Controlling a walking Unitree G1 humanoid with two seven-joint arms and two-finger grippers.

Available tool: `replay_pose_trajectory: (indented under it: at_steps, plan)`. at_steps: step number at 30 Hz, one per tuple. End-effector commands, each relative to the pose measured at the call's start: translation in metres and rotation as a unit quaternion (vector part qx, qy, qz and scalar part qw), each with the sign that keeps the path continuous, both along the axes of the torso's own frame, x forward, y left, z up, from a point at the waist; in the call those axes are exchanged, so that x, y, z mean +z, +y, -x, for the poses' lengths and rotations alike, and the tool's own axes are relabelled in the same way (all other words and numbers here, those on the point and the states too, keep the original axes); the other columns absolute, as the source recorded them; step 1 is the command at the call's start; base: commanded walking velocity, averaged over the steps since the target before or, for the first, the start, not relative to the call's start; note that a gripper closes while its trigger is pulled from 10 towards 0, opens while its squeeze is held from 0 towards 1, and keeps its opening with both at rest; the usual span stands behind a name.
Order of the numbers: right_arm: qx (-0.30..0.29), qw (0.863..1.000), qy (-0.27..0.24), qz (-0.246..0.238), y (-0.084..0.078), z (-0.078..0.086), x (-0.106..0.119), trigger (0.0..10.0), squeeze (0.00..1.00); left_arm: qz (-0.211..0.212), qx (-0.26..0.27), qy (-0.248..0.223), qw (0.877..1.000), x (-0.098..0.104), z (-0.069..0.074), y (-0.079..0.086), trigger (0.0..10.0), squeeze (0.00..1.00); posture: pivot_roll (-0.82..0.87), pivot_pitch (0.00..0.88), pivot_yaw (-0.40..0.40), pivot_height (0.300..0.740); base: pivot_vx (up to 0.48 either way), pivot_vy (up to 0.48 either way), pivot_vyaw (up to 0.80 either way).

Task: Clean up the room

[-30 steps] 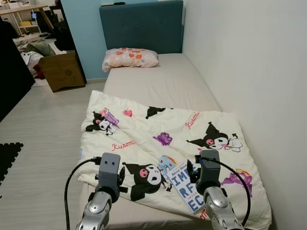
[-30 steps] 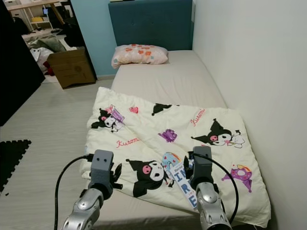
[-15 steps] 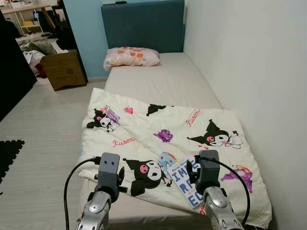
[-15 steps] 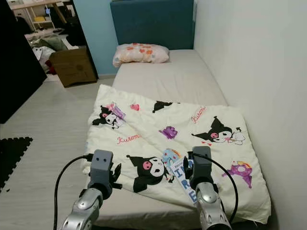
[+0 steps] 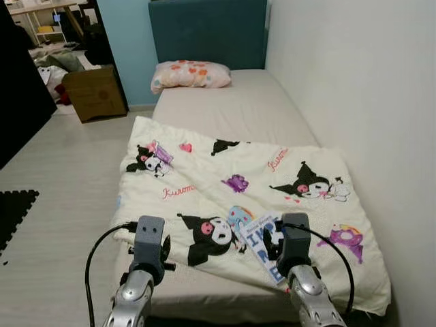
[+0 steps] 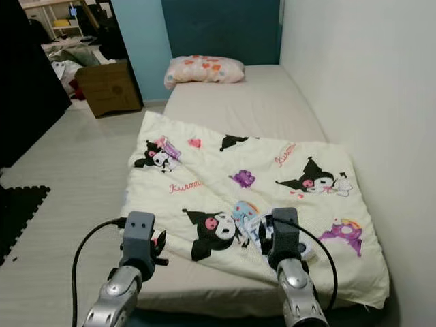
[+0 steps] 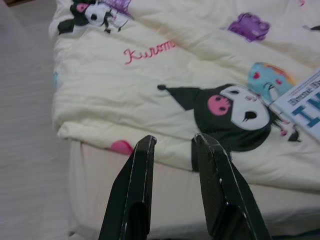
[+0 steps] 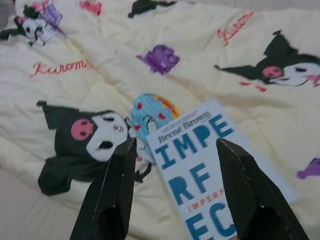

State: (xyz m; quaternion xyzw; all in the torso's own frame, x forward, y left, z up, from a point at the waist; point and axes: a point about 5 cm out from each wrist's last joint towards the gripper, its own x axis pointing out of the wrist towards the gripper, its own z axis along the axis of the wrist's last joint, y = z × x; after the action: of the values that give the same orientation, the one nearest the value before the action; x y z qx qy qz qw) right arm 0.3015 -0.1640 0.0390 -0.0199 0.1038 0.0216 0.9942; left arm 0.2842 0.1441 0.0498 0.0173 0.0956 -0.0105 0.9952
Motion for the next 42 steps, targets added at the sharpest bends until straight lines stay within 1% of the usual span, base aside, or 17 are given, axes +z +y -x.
replay_pose_trajectory:
  at_steps: [1, 3, 6, 9, 12, 15, 20, 23, 26, 32, 34, 35, 37, 38, 40, 41, 42]
  plan:
    - [0.013, 1.0, 0.007, -0.004, 0.008, 0.0, -0.002, 10.0, 0.0, -0.007, 0.015, 0.014, 1.0, -0.006, 0.003, 0.011, 10.0, 0.0, -0.05, 0.113, 0.013, 0.625, 0.0, 0.0, 0.0]
    - [0.017, 1.0, 0.006, -0.006, 0.009, -0.002, 0.0, 10.0, 0.0, -0.008, 0.02, 0.016, 1.0, -0.006, 0.003, 0.014, 10.0, 0.0, -0.05, 0.115, 0.011, 0.625, 0.0, 0.0, 0.0]
    - [0.046, 0.999, 0.0, -0.004, 0.018, -0.009, 0.005, 10.0, 0.0, -0.004, 0.046, 0.016, 0.999, -0.004, 0.003, 0.027, 10.0, 0.0, -0.02, 0.12, -0.004, 0.625, 0.0, 0.0, 0.0]
    - [0.056, 0.998, 0.0, -0.002, 0.021, -0.011, 0.006, 10.0, 0.0, 0.0, 0.053, 0.017, 0.998, -0.002, 0.004, 0.031, 10.0, 0.0, 0.0, 0.122, -0.019, 0.625, 0.0, 0.0, 0.0]
    - [0.095, 0.995, 0.001, 0.007, 0.035, -0.019, 0.009, 10.0, 0.0, -0.009, 0.07, 0.01, 0.997, 0.001, 0.01, 0.044, 10.0, 0.0, 0.04, 0.122, -0.048, 0.625, 0.0, 0.0, 0.0]
    - [0.111, 0.994, 0.0, 0.006, 0.043, -0.023, 0.013, 10.0, 0.0, -0.016, 0.081, 0.008, 0.997, 0.002, 0.014, 0.05, 10.0, 0.0, 0.07, 0.121, -0.068, 0.625, 0.0, 0.0, 0.0]
    - [0.135, 0.991, -0.001, 0.0, 0.057, -0.03, 0.018, 10.0, 0.0, -0.021, 0.092, 0.005, 0.995, 0.004, 0.025, 0.057, 10.0, 0.0, 0.12, 0.12, -0.107, 0.625, 0.0, 0.0, 0.0]
    - [0.14, 0.99, -0.002, -0.001, 0.06, -0.031, 0.019, 10.0, 0.0, -0.022, 0.094, 0.005, 0.995, 0.004, 0.028, 0.057, 10.0, 0.0, 0.12, 0.12, -0.107, 0.625, 0.0, 0.0, 0.0]
    - [0.153, 0.988, 0.001, -0.004, 0.07, -0.034, 0.021, 10.0, 0.0, -0.027, 0.107, -0.004, 0.994, 0.009, 0.035, 0.059, 10.0, 0.0, 0.18, 0.126, -0.151, 0.625, 0.0, 0.0, 0.0]
    - [0.159, 0.987, 0.006, -0.008, 0.078, -0.035, 0.021, 10.0, 0.0, -0.031, 0.115, -0.014, 0.993, 0.014, 0.04, 0.063, 10.0, 0.0, 0.19, 0.134, -0.159, 0.625, 0.0, 0.0, 0.0]
    - [0.157, 0.987, 0.01, -0.014, 0.08, -0.035, 0.02, 10.0, 0.0, -0.033, 0.118, -0.019, 0.992, 0.017, 0.037, 0.064, 10.0, 0.0, 0.19, 0.144, -0.156, 0.625, 0.0, 0.0, 0.0]
    - [0.155, 0.988, 0.014, -0.014, 0.08, -0.035, 0.02, 10.0, 0.0, -0.035, 0.121, -0.022, 0.992, 0.02, 0.031, 0.067, 10.0, 0.0, 0.19, 0.15, -0.149, 0.625, 0.0, 0.0, 0.0]
    - [0.154, 0.988, 0.015, -0.014, 0.08, -0.035, 0.019, 10.0, 0.0, -0.035, 0.121, -0.022, 0.992, 0.021, 0.029, 0.067, 10.0, 0.0, 0.19, 0.15, -0.149, 0.625, 0.0, 0.0, 0.0]
    - [0.151, 0.988, 0.015, -0.016, 0.08, -0.035, 0.019, 10.0, 0.0, -0.035, 0.121, -0.026, 0.992, 0.023, 0.024, 0.069, 10.0, 0.0, 0.17, 0.155, -0.131, 0.62, 0.0, 0.0, 0.0]
    - [0.143, 0.989, 0.014, -0.017, 0.076, -0.035, 0.019, 10.0, 0.0, -0.046, 0.116, -0.032, 0.992, 0.025, 0.015, 0.073, 10.0, 0.0, 0.16, 0.156, -0.118, 0.61, 0.0, 0.0, 0.0]
    - [0.125, 0.992, 0.015, -0.023, 0.069, -0.035, 0.018, 10.0, 0.0, -0.044, 0.116, -0.036, 0.992, 0.027, 0.006, 0.075, 10.0, 0.0, 0.14, 0.16, -0.099, 0.6, 0.0, 0.0, 0.0]
    - [0.125, 0.992, 0.015, -0.023, 0.069, -0.035, 0.018, 10.0, 0.0, -0.044, 0.116, -0.036, 0.992, 0.027, 0.006, 0.075, 10.0, 0.0, 0.14, 0.16, -0.099, 0.6, 0.0, 0.0, 0.0]
